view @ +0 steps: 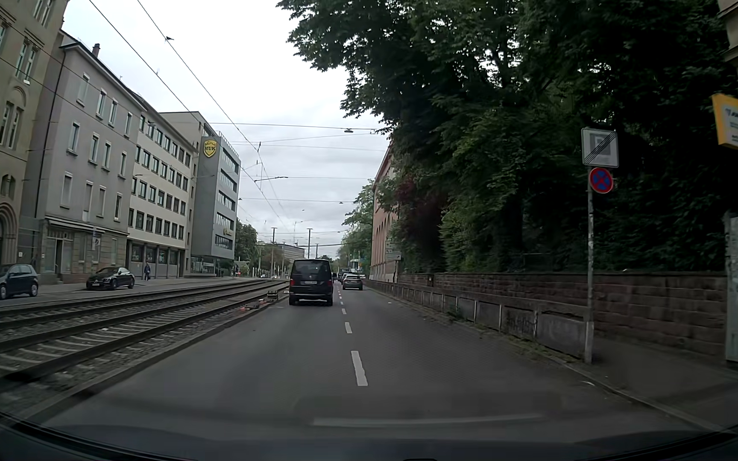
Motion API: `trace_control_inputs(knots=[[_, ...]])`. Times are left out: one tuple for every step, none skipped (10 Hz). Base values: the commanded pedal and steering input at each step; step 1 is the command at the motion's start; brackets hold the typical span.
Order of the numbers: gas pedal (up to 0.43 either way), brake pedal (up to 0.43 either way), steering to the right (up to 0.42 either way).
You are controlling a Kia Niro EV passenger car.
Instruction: Follow the waypoints while adhering to traffic rules and regulations
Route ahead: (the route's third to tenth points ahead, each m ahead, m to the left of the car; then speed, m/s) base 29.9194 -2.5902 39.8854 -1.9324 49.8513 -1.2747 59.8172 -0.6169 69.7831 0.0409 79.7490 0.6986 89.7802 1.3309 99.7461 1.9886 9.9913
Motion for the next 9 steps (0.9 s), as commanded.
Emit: trace_control_inputs(knots=[[0.0, 0.0, 0.009], [0.0, 0.0, 0.009], [0.0, 0.0, 0.005], [0.0, 0.0, -0.002], [0.0, 0.0, -0.006], [0.008, 0.0, -0.005], [0.047, 0.0, -0.004], [0.047, 0.0, -0.01], [0.059, 0.0, -0.011]])
